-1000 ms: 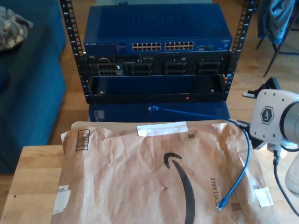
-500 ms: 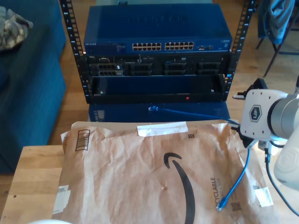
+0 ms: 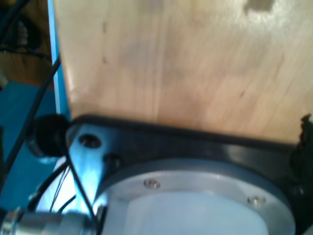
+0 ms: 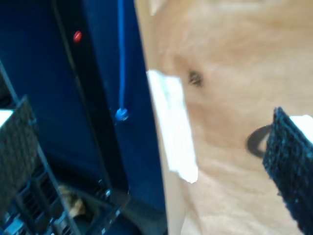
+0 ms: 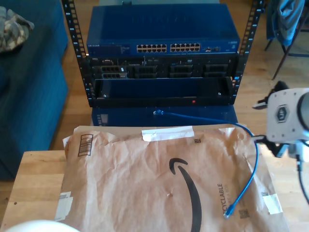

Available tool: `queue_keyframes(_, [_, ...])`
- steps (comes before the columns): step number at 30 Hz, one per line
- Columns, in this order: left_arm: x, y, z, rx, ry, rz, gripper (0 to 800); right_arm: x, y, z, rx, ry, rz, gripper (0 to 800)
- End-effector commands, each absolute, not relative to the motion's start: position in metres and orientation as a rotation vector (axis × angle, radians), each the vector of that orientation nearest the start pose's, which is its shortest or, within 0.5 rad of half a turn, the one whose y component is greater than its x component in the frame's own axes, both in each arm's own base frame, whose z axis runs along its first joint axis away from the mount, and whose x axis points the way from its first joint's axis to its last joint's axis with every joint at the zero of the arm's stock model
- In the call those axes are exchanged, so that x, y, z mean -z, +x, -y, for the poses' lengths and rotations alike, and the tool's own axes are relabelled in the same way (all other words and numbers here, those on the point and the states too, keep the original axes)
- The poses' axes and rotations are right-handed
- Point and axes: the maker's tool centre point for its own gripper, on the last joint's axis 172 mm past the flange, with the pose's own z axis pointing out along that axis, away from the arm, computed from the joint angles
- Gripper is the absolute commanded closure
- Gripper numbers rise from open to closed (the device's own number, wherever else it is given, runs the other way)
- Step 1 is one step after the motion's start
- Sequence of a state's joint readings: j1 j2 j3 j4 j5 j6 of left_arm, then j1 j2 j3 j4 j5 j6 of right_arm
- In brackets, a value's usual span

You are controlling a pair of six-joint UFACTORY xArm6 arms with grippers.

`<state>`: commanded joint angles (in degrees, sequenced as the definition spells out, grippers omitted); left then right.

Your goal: Grab the cable and plug it in

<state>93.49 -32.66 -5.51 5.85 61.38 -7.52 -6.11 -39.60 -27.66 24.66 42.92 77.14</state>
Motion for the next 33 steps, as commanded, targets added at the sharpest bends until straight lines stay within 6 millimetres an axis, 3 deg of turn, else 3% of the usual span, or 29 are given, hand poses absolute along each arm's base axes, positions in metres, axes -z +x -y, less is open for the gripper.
queue_keyframes(6, [-0.035,-0.028,-0.123,0.523,1.889,-2.151,0,-0.236,0.336,0.083,0.143,-1.794,-2.207,71])
queue_keyframes(9, [-0.034,-0.028,-0.122,0.526,1.886,-2.150,0,-0.233,0.311,0.105,0.119,-1.919,-2.198,71])
queue_keyframes(13, [-0.034,-0.028,-0.122,0.526,1.886,-2.150,0,-0.226,0.265,0.158,0.098,-2.037,-2.176,71])
queue_keyframes(18, [-0.035,-0.028,-0.122,0.527,1.885,-2.149,0,-0.215,0.199,0.196,-0.001,-2.133,-2.134,29])
queue_keyframes(23, [-0.034,-0.028,-0.119,0.538,1.878,-2.144,0,-0.190,0.105,0.217,-0.164,-2.247,-2.058,27])
queue_keyframes(25, [-0.034,-0.028,-0.119,0.539,1.879,-2.141,0,-0.168,0.066,0.212,-0.219,-2.208,-2.041,13])
queue_keyframes(27, [-0.034,-0.028,-0.119,0.538,1.875,-2.143,0,-0.163,0.037,0.212,-0.204,-2.184,-2.020,13])
queue_keyframes(29, [-0.034,-0.028,-0.119,0.538,1.875,-2.143,0,-0.161,0.014,0.212,-0.181,-2.148,-2.029,13])
queue_keyframes(33, [-0.034,-0.028,-0.119,0.540,1.874,-2.143,0,-0.121,0.000,0.179,-0.245,-2.068,-2.001,13])
